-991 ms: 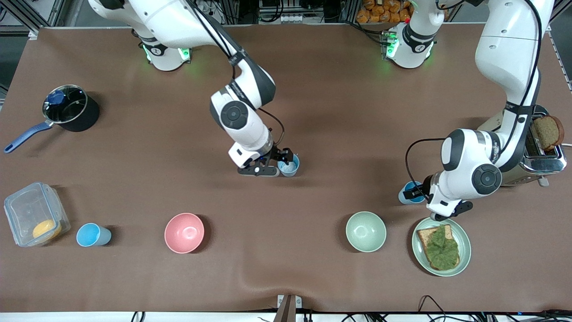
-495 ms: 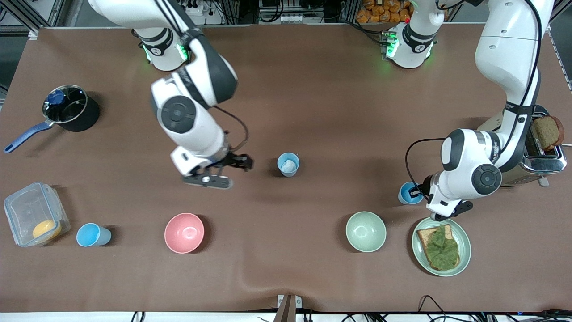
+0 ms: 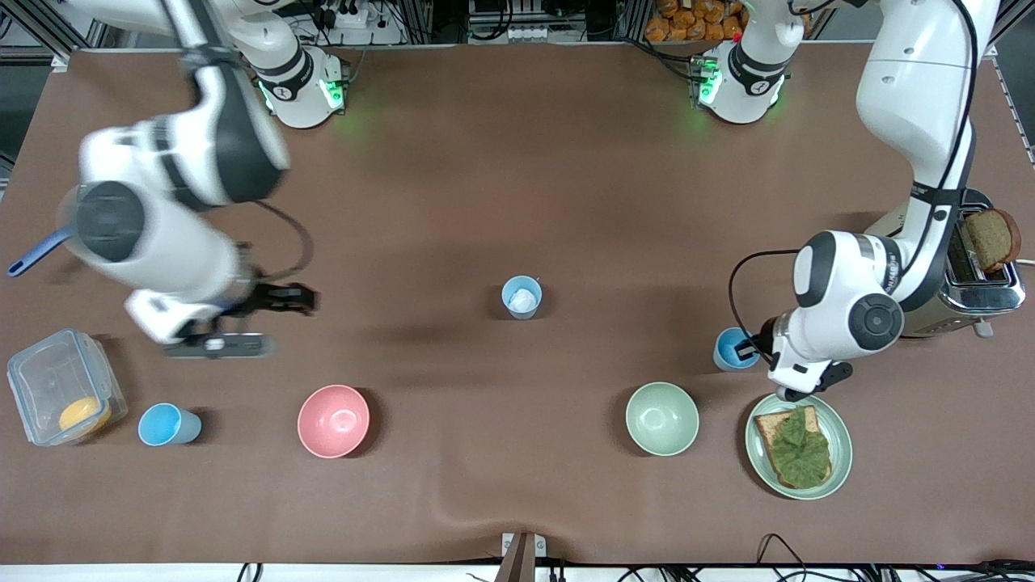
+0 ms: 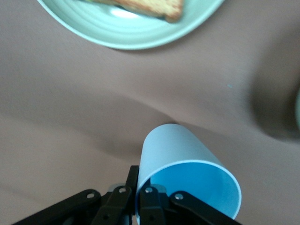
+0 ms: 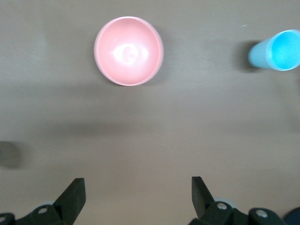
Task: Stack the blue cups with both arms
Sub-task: 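Release the cup and withdraw the right gripper while the left gripper grasps, then lift the blue cup with the left gripper over the placed cup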
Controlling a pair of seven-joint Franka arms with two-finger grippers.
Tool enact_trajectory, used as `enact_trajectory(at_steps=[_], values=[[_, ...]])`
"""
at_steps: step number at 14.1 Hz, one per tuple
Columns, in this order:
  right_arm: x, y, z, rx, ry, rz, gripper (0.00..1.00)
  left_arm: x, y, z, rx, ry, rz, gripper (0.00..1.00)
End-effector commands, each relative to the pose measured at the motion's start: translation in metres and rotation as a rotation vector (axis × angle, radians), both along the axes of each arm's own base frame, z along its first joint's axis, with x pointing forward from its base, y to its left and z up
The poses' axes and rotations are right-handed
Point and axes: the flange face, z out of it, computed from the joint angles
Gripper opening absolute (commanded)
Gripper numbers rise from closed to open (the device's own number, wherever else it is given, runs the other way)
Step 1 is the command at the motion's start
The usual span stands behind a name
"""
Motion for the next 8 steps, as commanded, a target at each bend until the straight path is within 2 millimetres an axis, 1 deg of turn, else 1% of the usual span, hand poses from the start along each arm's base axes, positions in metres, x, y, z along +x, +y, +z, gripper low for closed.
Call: enact_trajectory(at_steps=[1,2,3,4,5,6,8], values=[[-0.022,-0.013,0.035,0.043,-0.009,0.013,1.00,-0.013,-0.027,0.040,0.040,0.017,0.015,0.00],[-0.023,-0.029,0.045,0.047,-0.022,-0.004,1.00,-0.018,-0.039,0.050,0.035,0.023,0.027,0.00],[-0.030,-0.044,0.056,0.047,-0.033,-0.018,1.00,-0.023,-0.053,0.057,0.034,0.032,0.043,0.00],[-0.044,-0.060,0.060,0.048,-0.024,-0.026,1.00,-0.030,-0.072,0.066,0.028,0.035,0.048,0.00],[-0.058,-0.086,0.063,0.050,-0.018,-0.013,1.00,-0.038,-0.094,0.079,0.022,0.027,0.061,0.00],[-0.070,-0.103,0.062,0.053,-0.009,0.023,1.00,-0.050,-0.120,0.090,0.013,0.021,0.084,0.00],[-0.076,-0.133,0.059,0.056,0.002,0.043,1.00,-0.071,-0.171,0.101,0.001,0.016,0.111,0.00]])
